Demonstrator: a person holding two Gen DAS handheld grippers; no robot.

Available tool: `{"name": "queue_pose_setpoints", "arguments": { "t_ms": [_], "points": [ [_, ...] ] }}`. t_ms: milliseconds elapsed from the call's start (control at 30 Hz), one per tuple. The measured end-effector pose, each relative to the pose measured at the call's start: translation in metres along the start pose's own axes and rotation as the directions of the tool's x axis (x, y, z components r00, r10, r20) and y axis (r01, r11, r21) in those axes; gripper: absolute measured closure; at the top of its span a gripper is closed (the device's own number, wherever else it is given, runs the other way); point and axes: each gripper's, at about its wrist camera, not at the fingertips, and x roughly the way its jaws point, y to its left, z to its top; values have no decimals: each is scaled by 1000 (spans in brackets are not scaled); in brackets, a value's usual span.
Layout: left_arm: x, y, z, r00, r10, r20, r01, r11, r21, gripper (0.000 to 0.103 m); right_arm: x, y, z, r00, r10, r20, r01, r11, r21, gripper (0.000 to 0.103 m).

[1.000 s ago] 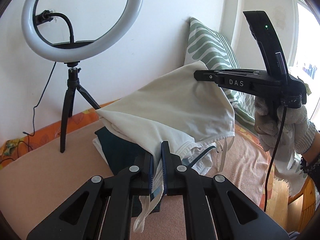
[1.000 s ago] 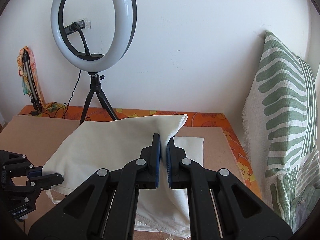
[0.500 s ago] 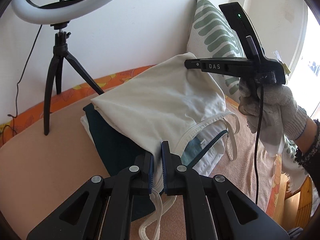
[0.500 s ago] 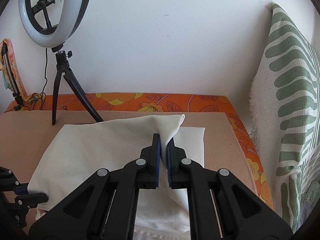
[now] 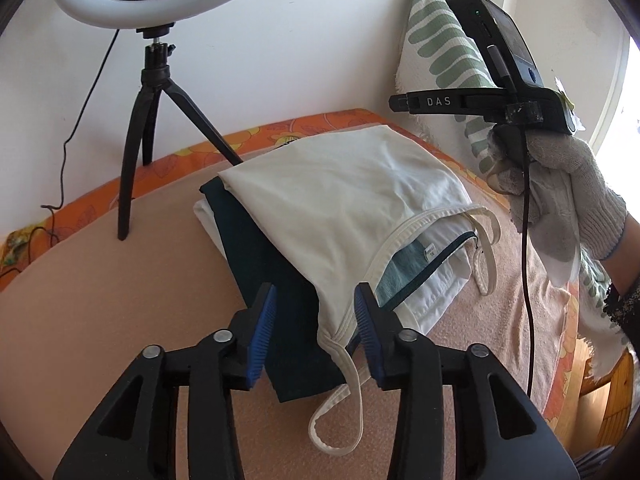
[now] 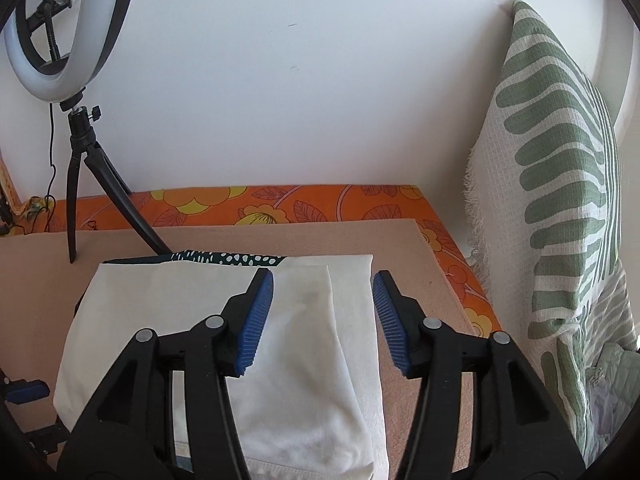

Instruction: Fold small clothes

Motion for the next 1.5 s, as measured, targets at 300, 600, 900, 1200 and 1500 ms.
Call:
{"name": "queue_pose_setpoints", "arguments": {
  "t_ms": [300, 600, 900, 1200, 1500],
  "points": [
    [-37, -14, -5, 996, 34, 78, -36, 999, 28, 35, -47, 16, -5, 999, -13, 48, 14, 1000, -24, 37],
    [-85, -25, -19, 984, 99, 147, -103, 995, 18, 23, -108, 40, -15, 993, -18, 115, 23, 999, -42, 22],
    [-135, -36, -43, 976, 111, 188, -117, 993, 22, 23, -169, 56, -36, 987, -16, 163, 21, 999, -30, 20],
    [-174, -31, -71, 968, 111, 225, -115, 993, 4, 22, -206, 82, -70, 983, 7, 182, -4, 1000, -19, 15],
    [-199, -32, -104, 962, 115, 246, -125, 992, 26, 21, -222, 105, -116, 978, 11, 210, -12, 1000, 3, 6]
  ]
}}
